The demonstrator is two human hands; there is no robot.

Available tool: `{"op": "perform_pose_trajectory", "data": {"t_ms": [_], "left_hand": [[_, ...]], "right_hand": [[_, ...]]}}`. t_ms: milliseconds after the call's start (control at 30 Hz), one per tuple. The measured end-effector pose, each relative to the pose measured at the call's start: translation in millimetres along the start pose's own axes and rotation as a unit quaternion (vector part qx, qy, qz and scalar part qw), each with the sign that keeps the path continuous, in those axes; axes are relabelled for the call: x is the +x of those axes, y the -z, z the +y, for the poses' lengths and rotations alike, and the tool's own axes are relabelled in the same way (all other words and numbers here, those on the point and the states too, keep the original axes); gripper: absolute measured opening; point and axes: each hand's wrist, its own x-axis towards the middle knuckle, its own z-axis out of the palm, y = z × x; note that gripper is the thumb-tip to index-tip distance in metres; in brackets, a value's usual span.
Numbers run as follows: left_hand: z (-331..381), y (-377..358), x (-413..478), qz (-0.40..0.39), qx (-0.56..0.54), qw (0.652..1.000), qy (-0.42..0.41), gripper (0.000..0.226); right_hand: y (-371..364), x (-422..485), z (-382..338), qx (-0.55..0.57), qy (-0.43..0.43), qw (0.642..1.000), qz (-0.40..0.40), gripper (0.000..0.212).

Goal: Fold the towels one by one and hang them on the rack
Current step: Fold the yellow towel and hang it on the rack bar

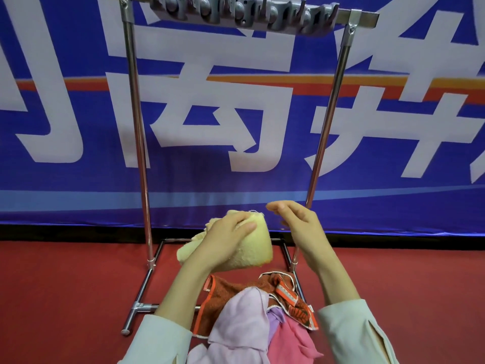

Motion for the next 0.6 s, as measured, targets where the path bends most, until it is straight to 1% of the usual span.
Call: {"op": "perform_pose_trajectory", "data": {"t_ms": [67, 133, 167, 233, 300, 333, 433, 500, 567, 600], "left_hand": [[1.1, 2.7, -2.5, -0.047, 0.032, 0.998, -0.025, 0.020], [5.7, 7.6, -4.7, -0.075, 0.024, 0.996, -0.034, 0.027], [9.4, 10.5, -5.9, -0.086, 0.016, 0.995, -0.038, 0.027], [15.2, 16.4, -7.7, -0.108, 0.006, 0.993, -0.046, 0.023], [21.5, 21.1, -10.0, -0.116, -0.015, 0.992, -0.055, 0.027], [24.9, 22.6, -11.6, -0.117, -0.037, 0.991, -0.057, 0.028], [29.4, 26.0, -13.5, -0.117, -0.093, 0.987, -0.063, 0.030], [30.9, 28.1, -14.6, -0.111, -0.115, 0.985, -0.060, 0.028], [30.6, 30.2, -16.2, -0.100, -0.155, 0.983, -0.024, 0.032], [30.3, 32.1, -17.8, -0.100, -0.180, 0.979, -0.003, 0.034]], "right_hand": [[-4.5, -0.9, 0.0, -0.010, 0.020, 0.998, -0.058, 0.027], [-6.8, -2.7, 0.4, -0.018, 0.014, 0.995, -0.098, 0.032], [-7.5, -4.0, 0.8, -0.020, 0.006, 0.993, -0.116, 0.034], [-6.9, -6.5, 0.2, -0.018, -0.019, 0.991, -0.133, 0.042], [-3.2, -8.0, -1.7, -0.015, -0.040, 0.989, -0.139, 0.050], [-0.9, -8.7, -2.6, -0.005, -0.039, 0.988, -0.149, 0.051], [7.2, -9.9, -3.2, 0.033, -0.014, 0.982, -0.184, 0.043], [13.4, -10.2, -5.9, 0.060, -0.007, 0.980, -0.190, 0.028], [18.0, -9.5, -10.0, 0.078, 0.000, 0.974, -0.210, 0.018], [18.1, -9.5, -11.7, 0.091, 0.000, 0.971, -0.220, 0.017]]}}
